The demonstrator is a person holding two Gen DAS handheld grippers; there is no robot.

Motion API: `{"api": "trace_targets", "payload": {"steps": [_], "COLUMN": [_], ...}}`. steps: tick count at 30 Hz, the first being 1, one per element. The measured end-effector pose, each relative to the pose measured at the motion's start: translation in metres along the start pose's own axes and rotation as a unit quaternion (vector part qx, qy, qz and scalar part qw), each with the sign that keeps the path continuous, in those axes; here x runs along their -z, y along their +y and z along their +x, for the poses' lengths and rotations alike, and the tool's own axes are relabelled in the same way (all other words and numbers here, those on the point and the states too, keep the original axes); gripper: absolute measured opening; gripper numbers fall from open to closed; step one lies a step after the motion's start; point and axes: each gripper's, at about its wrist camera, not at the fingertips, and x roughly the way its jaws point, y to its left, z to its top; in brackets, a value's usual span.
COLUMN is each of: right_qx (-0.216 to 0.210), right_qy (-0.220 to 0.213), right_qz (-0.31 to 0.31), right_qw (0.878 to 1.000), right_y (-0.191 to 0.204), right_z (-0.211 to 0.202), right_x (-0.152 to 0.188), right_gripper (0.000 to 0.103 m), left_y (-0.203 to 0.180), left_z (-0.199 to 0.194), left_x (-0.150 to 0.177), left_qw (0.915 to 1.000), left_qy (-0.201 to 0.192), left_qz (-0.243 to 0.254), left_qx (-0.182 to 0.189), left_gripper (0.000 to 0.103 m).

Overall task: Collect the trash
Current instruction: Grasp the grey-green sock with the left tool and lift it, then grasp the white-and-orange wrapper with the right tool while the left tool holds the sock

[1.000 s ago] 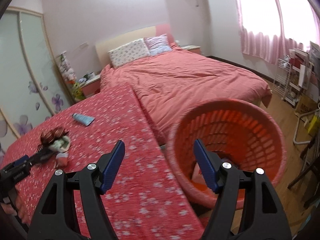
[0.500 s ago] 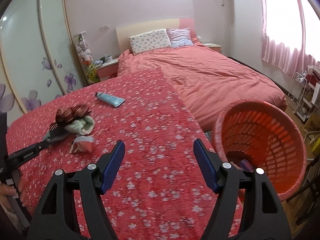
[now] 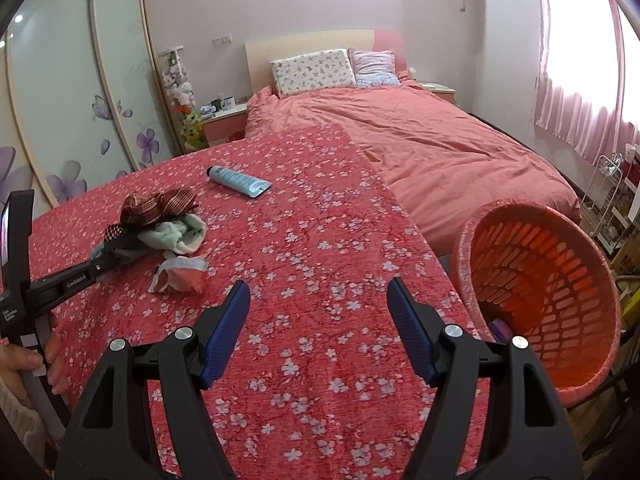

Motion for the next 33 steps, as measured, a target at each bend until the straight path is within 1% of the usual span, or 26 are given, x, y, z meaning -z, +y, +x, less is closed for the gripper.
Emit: {"api": "trace_targets", "payload": {"steps": [3, 8, 12, 15, 18, 21, 24, 27, 30, 33], "right_qx": [-0.003, -0.007, -0.016, -0.022, -0.031, -0.04, -0.047, -0.058, -0.069, -0.076], "right_qy": [0.002, 0.004, 0.006, 0.009, 0.014, 0.017, 0.021, 0.03, 0.042, 0.053], "right_qz": [-0.002, -0.006, -0.006, -0.01, -0.014, -0.019, -0.025, -0.023, -0.018, -0.009], "right_qw": [1.0, 1.0, 1.0, 1.0, 0.999, 0.999, 0.998, 0.998, 0.997, 0.996], "right_y": [0.003, 0.007, 0.014, 0.022, 0.031, 0.039, 0.048, 0.056, 0.064, 0.069], "right_z": [0.002, 0.003, 0.007, 0.01, 0.015, 0.02, 0.026, 0.036, 0.051, 0.061], "right_x": [0.002, 0.002, 0.001, 0.0, -0.002, -0.003, -0.005, -0.007, -0.012, -0.014], "right_gripper": [0.071, 0.071, 0.071, 0.071, 0.071, 0.071, 0.071, 0.071, 0.07, 0.065], "left_y": [0.005, 0.028, 0.055, 0.076, 0.086, 0.093, 0.098, 0.103, 0.104, 0.108], "left_z": [-0.007, -0.025, -0.041, -0.038, -0.028, -0.016, -0.009, -0.005, -0.002, 0.0], "left_x": [-0.002, -0.006, -0.012, -0.014, -0.012, -0.006, -0.001, 0.0, -0.002, -0.004], "left_qw": [0.9999, 0.9986, 0.9941, 0.9929, 0.9928, 0.9931, 0.9931, 0.9929, 0.9928, 0.9926], "left_qy": [-0.011, -0.032, -0.059, -0.049, -0.03, -0.007, 0.007, 0.015, 0.016, 0.018], "left_qz": [0.004, -0.005, -0.028, -0.043, -0.042, -0.049, -0.057, -0.066, -0.063, -0.064], "left_qx": [-0.012, -0.042, -0.087, -0.1, -0.108, -0.107, -0.102, -0.098, -0.101, -0.102], "left_gripper": [0.01, 0.009, 0.009, 0.009, 0.01, 0.01, 0.013, 0.014, 0.015, 0.015]}}
